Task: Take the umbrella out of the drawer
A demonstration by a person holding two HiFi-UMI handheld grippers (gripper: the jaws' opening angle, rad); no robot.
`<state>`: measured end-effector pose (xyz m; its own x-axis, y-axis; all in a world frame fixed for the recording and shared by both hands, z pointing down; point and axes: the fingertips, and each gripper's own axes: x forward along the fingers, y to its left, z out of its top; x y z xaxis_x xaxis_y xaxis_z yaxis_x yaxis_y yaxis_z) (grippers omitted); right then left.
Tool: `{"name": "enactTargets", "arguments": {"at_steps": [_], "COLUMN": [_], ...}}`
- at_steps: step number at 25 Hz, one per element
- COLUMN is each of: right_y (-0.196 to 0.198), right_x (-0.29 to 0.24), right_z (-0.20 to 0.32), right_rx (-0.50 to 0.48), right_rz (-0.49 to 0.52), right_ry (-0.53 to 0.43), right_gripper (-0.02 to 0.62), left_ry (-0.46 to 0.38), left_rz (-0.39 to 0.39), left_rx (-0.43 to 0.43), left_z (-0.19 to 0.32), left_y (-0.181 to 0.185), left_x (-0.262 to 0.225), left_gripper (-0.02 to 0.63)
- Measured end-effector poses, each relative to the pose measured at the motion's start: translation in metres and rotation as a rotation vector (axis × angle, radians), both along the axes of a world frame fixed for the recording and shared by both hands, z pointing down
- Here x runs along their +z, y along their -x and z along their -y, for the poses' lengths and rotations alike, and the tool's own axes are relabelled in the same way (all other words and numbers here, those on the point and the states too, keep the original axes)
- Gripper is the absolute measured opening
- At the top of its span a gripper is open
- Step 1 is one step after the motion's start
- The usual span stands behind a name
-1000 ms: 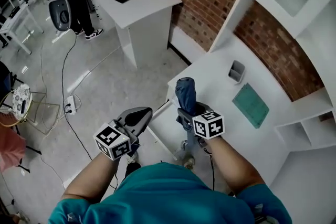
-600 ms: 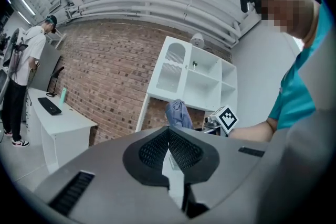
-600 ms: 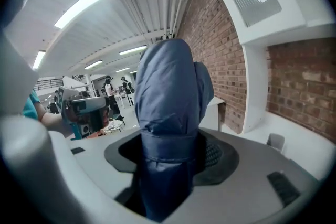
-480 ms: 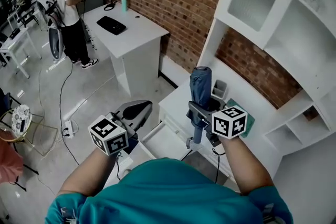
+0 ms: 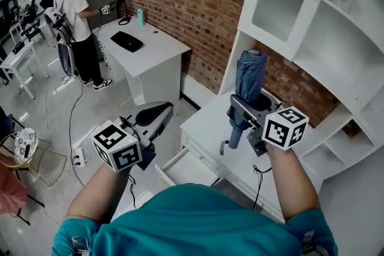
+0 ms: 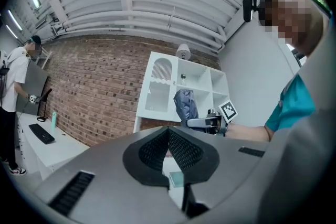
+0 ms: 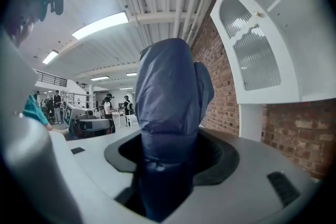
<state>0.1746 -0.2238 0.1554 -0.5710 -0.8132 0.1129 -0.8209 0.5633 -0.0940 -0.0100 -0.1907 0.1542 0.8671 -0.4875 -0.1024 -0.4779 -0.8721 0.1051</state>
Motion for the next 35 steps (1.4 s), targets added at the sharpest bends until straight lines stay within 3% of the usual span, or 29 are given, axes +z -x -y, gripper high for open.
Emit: {"name": "enactTargets", "arguments": {"at_steps": [12,35], "right_y": [0.013,0.013], "right_x": [-0.048,-0.046], "right_z": [-0.018,-0.016], "right_rx": [-0.011,0.003], "right_rz": [0.009,-0.001], "right_ry": [-0.107,-0.114], "right_gripper": [0.265,0.267], "left_ry": [-0.012,-0.018], "left_rz": [-0.02,-0.02], "left_rx": [-0.001,0.009], "left_z": [-0.011,-0.012], "left_y": [0.014,0.011], "left_x": [-0.016,-0.018], "left_gripper": [0.014,0.014]}}
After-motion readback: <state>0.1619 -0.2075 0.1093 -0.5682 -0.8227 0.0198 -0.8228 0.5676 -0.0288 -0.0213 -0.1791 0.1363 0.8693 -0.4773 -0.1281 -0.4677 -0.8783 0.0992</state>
